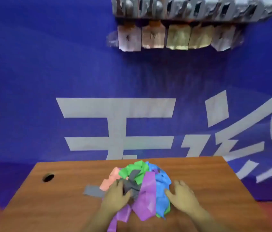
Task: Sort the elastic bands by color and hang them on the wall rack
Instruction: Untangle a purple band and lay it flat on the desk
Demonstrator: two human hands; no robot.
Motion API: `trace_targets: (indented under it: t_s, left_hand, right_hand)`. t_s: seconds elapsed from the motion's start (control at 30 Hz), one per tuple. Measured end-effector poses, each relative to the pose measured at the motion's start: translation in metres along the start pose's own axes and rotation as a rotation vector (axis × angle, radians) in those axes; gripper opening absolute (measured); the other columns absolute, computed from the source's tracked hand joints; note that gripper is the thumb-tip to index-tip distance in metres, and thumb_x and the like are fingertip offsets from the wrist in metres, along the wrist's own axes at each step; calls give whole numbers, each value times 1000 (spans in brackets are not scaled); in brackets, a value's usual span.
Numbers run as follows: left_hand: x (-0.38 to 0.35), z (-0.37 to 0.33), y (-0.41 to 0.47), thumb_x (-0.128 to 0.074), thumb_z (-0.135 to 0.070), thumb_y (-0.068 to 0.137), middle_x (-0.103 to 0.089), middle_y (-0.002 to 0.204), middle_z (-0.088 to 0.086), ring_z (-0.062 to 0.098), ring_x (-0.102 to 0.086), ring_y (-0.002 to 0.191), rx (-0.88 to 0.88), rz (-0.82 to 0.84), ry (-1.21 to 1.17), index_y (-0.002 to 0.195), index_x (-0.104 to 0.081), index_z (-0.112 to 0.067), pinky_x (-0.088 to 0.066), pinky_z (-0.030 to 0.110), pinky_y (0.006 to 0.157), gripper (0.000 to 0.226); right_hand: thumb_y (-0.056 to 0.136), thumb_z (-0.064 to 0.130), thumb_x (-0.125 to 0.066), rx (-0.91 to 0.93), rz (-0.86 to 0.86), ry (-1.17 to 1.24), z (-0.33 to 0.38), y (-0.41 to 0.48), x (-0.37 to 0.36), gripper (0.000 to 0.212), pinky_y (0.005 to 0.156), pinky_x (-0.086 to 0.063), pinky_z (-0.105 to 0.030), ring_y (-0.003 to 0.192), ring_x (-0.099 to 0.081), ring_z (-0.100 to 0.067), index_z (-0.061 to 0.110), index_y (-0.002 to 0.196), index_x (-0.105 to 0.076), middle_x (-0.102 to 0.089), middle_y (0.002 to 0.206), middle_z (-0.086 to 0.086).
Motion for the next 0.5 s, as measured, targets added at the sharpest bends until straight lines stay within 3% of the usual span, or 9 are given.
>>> trace_targets:
  t_s: [0.1, 0.23, 0.4, 0.5]
  left_hand:
    - [-12, 10, 18, -27, -62, 66, -55, 106, 12, 32, -54, 104, -73, -70, -13, 108, -55, -10, -43, 40, 90, 73]
    - [-42, 20, 39, -30, -59, 71, -56, 107, 15, 34, -51, 104, -161, -95, -13, 111, -59, -8, -42, 40, 94, 71]
    - [-73, 29, 45, -34, -69, 66, -47, 95, 2, 27, -44, 100, -219, -131, -45, 105, -70, -30, -34, 31, 90, 65]
    - [-93, 36, 41, -43, -72, 64, -41, 102, 0, 24, -42, 102, -254, -111, 1, 107, -70, -36, -32, 28, 89, 61]
  right_hand:
    - [90, 56, -49, 42, -28, 32, 6, 17, -26, 56, 102, -41, -34, 126, -49, -26, 20, 133, -48, -51, 128, -6]
    - [91, 48, -55, 133, -67, 14, 19, 39, -67, 58, 106, -36, -34, 130, -45, -29, 14, 136, -49, -49, 133, -12]
    - [90, 45, -58, 184, -128, -6, 27, 56, -109, 50, 105, -33, -33, 122, -47, -31, 17, 132, -54, -50, 125, -12]
    - [87, 37, -62, 202, -189, 14, 28, 56, -126, 41, 101, -38, -35, 114, -51, -31, 19, 123, -61, -57, 119, -10]
Point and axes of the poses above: each hand's wrist, its own y-axis towards the middle knuckle, its own x-axis out of the back of the hand, z = x × y, the point moved 7 cm from there along y, towards the middle knuckle
